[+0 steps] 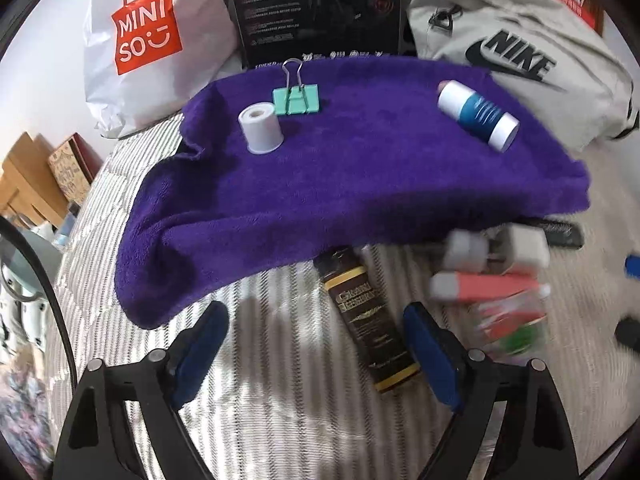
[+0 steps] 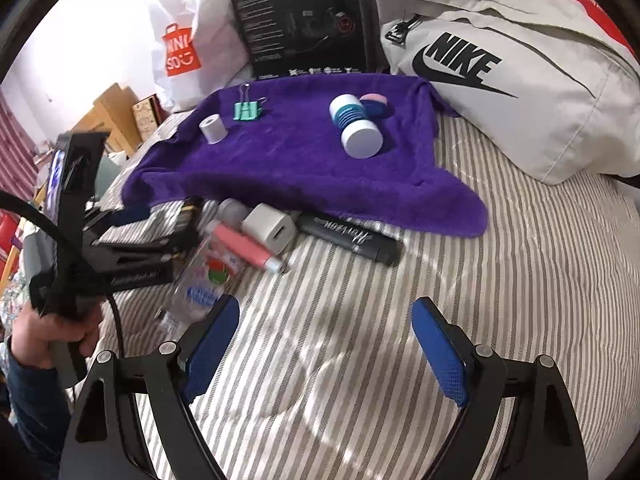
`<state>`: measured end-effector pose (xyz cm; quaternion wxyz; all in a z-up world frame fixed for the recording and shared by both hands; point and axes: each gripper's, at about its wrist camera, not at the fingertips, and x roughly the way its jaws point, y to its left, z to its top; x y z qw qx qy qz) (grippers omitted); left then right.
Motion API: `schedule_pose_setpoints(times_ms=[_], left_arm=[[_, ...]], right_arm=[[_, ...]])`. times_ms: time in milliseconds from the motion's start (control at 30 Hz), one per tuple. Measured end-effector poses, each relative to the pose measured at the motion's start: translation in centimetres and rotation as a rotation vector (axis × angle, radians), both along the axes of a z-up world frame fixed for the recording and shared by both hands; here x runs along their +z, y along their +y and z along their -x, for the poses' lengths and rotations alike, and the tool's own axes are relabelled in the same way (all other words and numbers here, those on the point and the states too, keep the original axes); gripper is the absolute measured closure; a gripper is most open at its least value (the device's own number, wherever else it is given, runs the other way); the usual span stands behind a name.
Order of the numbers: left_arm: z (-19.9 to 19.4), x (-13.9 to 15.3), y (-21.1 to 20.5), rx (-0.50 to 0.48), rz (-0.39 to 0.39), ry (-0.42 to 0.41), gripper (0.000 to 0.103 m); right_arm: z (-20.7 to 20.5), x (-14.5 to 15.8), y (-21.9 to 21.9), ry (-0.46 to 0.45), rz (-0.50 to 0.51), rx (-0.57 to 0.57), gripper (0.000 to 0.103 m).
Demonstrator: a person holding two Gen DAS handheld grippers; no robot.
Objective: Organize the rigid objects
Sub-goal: 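Move the left tool to the Grand Reserve bottle while the right tool approaches the black Horizon case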
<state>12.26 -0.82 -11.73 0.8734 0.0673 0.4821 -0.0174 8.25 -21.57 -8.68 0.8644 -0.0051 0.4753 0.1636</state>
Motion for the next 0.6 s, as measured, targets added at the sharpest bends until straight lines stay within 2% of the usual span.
schedule_pose_setpoints(times_ms=[67, 133, 167, 200, 300, 533, 600], left_arm=[[0.5, 0.0, 0.8, -0.004, 0.013, -0.004, 0.021], [0.8, 0.1, 1.5, -0.017, 0.053, 0.003, 0.037], [1.0, 0.1, 1.7, -0.029, 0.074, 0.009, 0.048], [1.2, 0.2, 1.8, -0.040, 0.088, 0.011, 0.052], [1.8, 0.2, 1.8, -0.060, 0.086, -0.001, 0.058], [2.1, 0.2, 1.9, -0.069, 0.099, -0.005, 0.059], [2.0, 0.2, 1.9, -0.070, 0.101, -0.005, 0.059]], right_arm=[[-1.1, -0.3, -0.2, -0.013, 0.010, 0.000, 0.019], [-2.4, -0.8, -0.6, -0.020, 0.030, -0.004, 0.022], [-2.9, -1.1, -0.6, -0.016, 0.041, -0.003, 0.026], [-3.5, -1.4, -0.7, -0.010, 0.050, 0.002, 0.030], [-4.6, -2.1, -0.8, 0.003, 0.068, 0.030, 0.030], [-5.3, -3.4, 1.7, -0.031, 0.152, 0.147, 0.035], [-5.2, -3.5, 2.3, -0.061, 0.177, 0.166, 0.041]])
